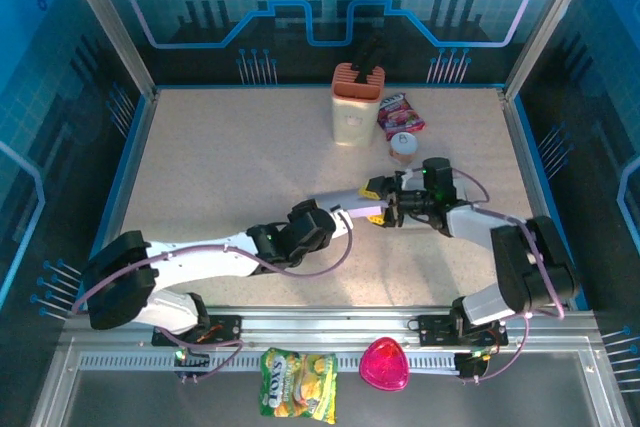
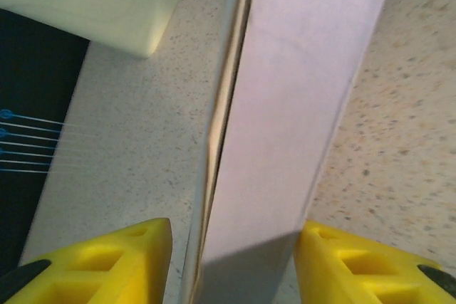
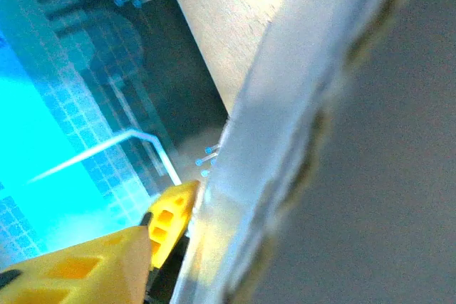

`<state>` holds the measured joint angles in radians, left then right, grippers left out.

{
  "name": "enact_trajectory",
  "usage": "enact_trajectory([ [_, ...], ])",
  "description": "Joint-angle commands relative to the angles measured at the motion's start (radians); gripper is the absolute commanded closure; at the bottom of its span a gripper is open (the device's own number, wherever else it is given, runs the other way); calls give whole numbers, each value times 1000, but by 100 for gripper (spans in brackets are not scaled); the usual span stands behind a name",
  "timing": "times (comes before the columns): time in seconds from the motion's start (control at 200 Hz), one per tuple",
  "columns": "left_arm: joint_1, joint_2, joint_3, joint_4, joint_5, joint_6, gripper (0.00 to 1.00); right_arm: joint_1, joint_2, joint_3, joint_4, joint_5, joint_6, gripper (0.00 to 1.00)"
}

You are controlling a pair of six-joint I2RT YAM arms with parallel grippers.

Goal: Fold the paper box

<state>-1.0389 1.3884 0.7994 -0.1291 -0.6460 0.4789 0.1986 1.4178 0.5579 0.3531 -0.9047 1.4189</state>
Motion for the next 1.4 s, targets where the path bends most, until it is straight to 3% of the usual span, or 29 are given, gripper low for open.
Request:
enact_trajectory([
  [0.0,-2,-30,100,-279,110,-132,53,-76,-162,-1,-138,62,-99,29],
  [0.13,-3,-28,185,-484,180,-251,54,-167,-346,23,-362,143,-214,25],
  [0.21,-1,-32,201,-516,234,-280,55,-178,-409,41,-467,196,-265,23],
  [0.275,-2,-23,215,-516,256,-289,56,-156,-364,52,-489,191,-270,34],
  [0.35,-1,-17,230,-508,256,-299,54,-129,-270,34,-378,151,-223,41],
  [0.435,-1,-29,233,-493,241,-314,51,-115,-219,45,-355,170,-242,41],
  [0.57,30,-94,191,-388,288,-366,36,-99,-176,138,-522,217,-381,38],
  [0.63,57,-105,179,-350,311,-391,35,-87,-181,166,-577,252,-429,34],
  [0.715,149,-116,151,-302,351,-444,34,-79,-182,183,-598,282,-476,28],
  [0.795,247,-120,153,-325,290,-517,35,-77,-154,199,-615,276,-510,28],
  [0.855,341,-118,167,-359,305,-589,34,-61,-150,199,-607,292,-528,27],
  [0.945,501,-83,181,-397,398,-684,34,19,-135,209,-585,343,-540,26],
  [1.081,689,9,172,-383,539,-724,33,143,-73,200,-483,398,-514,22],
  [1.231,801,115,124,-264,697,-756,36,195,27,192,-365,402,-502,19],
  [1.396,827,171,66,-146,794,-776,40,212,165,226,-309,367,-537,17],
])
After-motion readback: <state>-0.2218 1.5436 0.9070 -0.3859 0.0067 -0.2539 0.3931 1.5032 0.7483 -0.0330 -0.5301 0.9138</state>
